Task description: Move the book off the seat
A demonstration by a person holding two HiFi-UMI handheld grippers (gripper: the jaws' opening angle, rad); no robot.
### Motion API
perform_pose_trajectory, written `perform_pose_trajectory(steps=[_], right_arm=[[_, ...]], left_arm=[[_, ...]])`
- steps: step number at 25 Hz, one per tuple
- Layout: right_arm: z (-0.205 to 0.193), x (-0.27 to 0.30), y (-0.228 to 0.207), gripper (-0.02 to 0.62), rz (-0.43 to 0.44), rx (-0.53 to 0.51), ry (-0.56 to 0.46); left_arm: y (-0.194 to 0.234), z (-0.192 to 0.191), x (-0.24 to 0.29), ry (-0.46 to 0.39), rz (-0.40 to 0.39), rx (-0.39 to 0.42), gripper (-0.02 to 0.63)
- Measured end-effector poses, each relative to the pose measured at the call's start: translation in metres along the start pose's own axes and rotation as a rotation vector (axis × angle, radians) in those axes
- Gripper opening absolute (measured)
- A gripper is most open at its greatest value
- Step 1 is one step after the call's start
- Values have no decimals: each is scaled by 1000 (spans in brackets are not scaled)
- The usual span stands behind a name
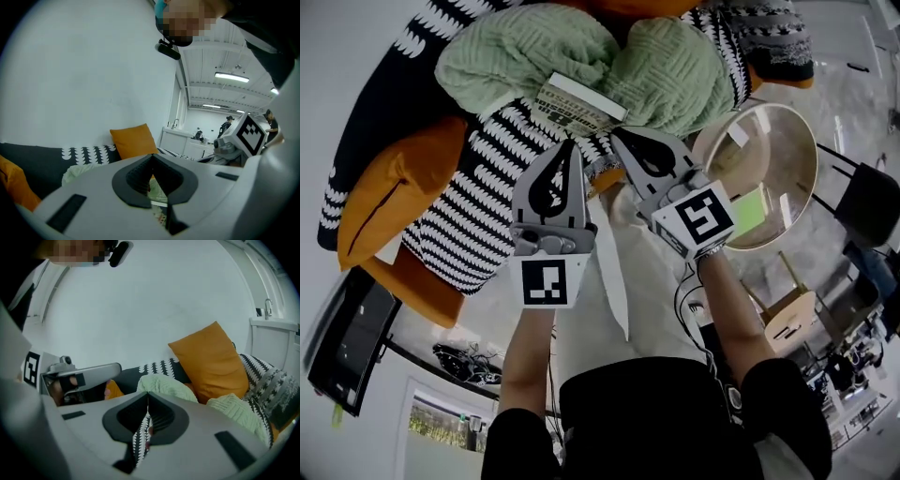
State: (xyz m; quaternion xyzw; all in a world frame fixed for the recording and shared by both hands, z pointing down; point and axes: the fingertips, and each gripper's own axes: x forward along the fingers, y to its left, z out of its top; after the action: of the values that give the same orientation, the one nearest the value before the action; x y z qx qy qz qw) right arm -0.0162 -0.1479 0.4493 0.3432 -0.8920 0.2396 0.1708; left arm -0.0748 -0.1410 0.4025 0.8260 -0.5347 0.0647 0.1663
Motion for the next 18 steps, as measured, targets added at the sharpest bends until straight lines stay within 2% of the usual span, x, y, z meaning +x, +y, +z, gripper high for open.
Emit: perform_pose_trajectory(steps=[9,16,18], right_arm=[[-36,23,-16,15,52,-34,39],[-49,43,-20,17,116,-57,91],[-54,50,-18,38,151,-59,115]], left_arm=[[-3,-45,16,40,16,8,10],[-1,-59,23,65,26,10,11],[4,-63,21,68,34,8,11]])
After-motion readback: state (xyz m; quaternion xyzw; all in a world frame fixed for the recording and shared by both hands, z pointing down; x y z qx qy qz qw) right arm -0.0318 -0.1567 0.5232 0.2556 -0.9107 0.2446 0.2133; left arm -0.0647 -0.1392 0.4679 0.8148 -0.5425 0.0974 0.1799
